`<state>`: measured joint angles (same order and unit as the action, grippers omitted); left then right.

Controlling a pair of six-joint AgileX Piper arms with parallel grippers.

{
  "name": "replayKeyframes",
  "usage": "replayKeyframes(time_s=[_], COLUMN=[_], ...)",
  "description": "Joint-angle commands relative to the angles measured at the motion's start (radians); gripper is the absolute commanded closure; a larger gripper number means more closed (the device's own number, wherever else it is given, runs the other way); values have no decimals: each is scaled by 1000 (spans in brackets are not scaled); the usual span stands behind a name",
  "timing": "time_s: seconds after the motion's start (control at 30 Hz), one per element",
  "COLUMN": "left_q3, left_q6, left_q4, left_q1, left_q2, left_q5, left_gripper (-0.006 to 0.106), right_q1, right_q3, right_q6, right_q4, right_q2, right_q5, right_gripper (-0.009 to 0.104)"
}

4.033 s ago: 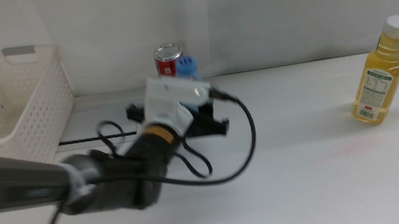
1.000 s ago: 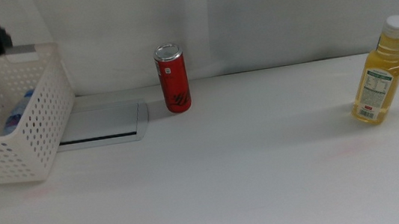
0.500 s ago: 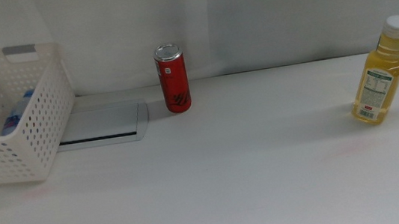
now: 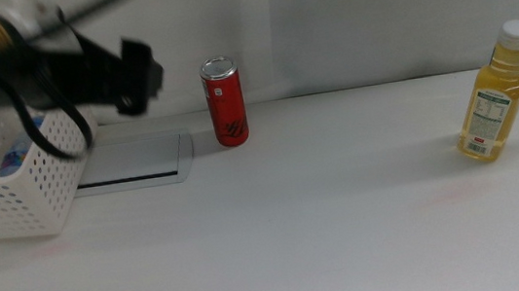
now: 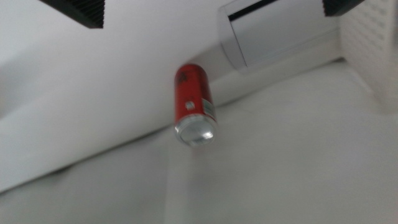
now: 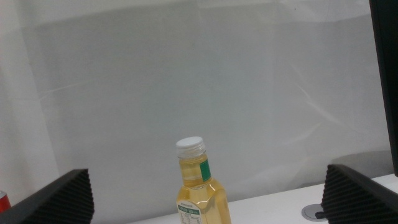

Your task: Use arms to grab the bottles and put them into the dustbin to the left of the table.

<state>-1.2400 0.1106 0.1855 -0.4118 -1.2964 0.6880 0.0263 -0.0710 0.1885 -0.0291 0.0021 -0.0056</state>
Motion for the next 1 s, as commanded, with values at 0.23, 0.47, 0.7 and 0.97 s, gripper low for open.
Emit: replayKeyframes(time_s=[0.23,0.47,0.7,0.97], left_q3=[449,637,635,597], left_q6=[38,42,5,-56], left_q4=[-19,-73,-146,-276], left_q1=[-6,-6,-6,-6], left_q2=[8,-121,-323,-540], left_q5=[-752,-1261,-1516,-1678], left_gripper=[9,9,9,9], right_q1=[4,4,4,4], right_q3=[4,4,4,4], right_q6=[-5,-5,-5,-5], right_q4=[0,0,0,0], right_q2=[-31,-31,-31,-31], right_q5=[-1,-4,-4,-4], right_gripper=[-8,-8,-8,-8])
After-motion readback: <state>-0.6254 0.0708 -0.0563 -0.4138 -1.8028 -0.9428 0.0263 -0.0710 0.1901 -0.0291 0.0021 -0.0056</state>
